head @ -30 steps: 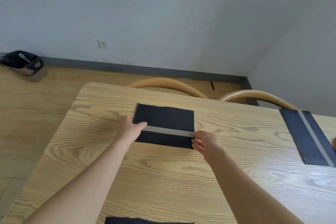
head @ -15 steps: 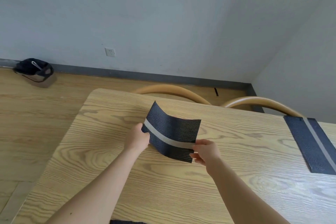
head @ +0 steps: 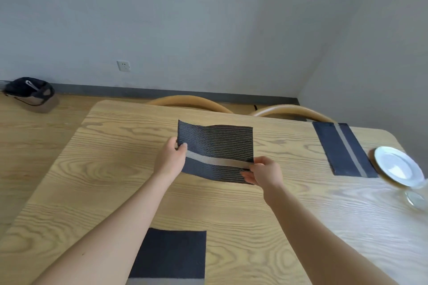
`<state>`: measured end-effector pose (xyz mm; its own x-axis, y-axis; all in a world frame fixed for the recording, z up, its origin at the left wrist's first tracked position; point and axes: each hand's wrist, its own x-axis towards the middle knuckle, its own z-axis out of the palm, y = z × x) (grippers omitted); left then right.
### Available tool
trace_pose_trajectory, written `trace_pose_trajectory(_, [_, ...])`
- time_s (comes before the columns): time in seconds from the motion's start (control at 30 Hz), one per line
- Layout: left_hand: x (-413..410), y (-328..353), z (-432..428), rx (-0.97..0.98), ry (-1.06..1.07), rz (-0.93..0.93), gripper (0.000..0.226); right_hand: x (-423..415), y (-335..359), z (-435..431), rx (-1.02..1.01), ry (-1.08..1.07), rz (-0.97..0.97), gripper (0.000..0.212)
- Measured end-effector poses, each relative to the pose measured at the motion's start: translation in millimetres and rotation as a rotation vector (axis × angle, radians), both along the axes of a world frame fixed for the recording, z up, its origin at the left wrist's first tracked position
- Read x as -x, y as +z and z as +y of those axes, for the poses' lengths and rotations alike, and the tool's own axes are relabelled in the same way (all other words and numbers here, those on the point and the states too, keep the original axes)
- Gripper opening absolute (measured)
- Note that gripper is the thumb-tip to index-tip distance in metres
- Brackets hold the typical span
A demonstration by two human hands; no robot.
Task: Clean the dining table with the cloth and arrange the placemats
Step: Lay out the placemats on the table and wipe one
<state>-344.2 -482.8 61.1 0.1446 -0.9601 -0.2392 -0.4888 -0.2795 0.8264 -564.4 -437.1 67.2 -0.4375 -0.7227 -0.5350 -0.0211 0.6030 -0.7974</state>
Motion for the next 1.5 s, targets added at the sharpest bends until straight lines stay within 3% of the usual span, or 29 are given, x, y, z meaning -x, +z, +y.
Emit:
trace_pose_trajectory(0.2, [74.5,15.7,61.1,0.006,-0.026,-0.102,0.03,85.5,20.4,65.0,0.076,-0.047,-0.012,0.016])
trace_pose_trajectory(0.43, [198.7,5.7,119.5,-0.038,-0.201,-0.1,0.002,209.6,31.9,150.3,0.093,-0.115,0.082,0.014])
trace_pose_trajectory(0.67, [297.8,-11.5,176.5,-0.098,-0.345,-0.12,0.008,315.6,18.1,226.2,0.004,-0.192,0.204,0.013])
trace_pose_trajectory(0.9, [341.5,-23.2,219.6,-0.159,-0.452,-0.218,0.004,369.1,-9.1,273.7,-0.101,-0.176,0.356,0.011])
trace_pose_trajectory(1.13, [346.5,-40.9,241.0,-0.264,-0.482,-0.25,0.011,383.2,-30.5,295.7,-0.164,-0.136,0.325,0.013])
trace_pose_trajectory(1.2, [346.4,-48.8,243.8,-0.286,-0.471,-0.245,0.003,384.3,-36.3,298.3,-0.187,-0.096,0.321,0.017])
trace_pose_trajectory(1.27, [345.6,-53.7,245.7,-0.266,-0.468,-0.323,0.02,385.1,-41.6,299.6,-0.208,-0.009,0.407,0.025])
trace_pose_trajectory(1.4, [346.8,-56.6,249.9,-0.019,-0.575,-0.593,0.058,384.6,-48.1,303.0,-0.185,0.266,0.687,0.044])
trace_pose_trajectory(1.5, [354.3,-53.6,250.3,0.046,-0.712,-0.666,0.07,383.2,-54.5,300.9,-0.143,0.56,0.823,0.058])
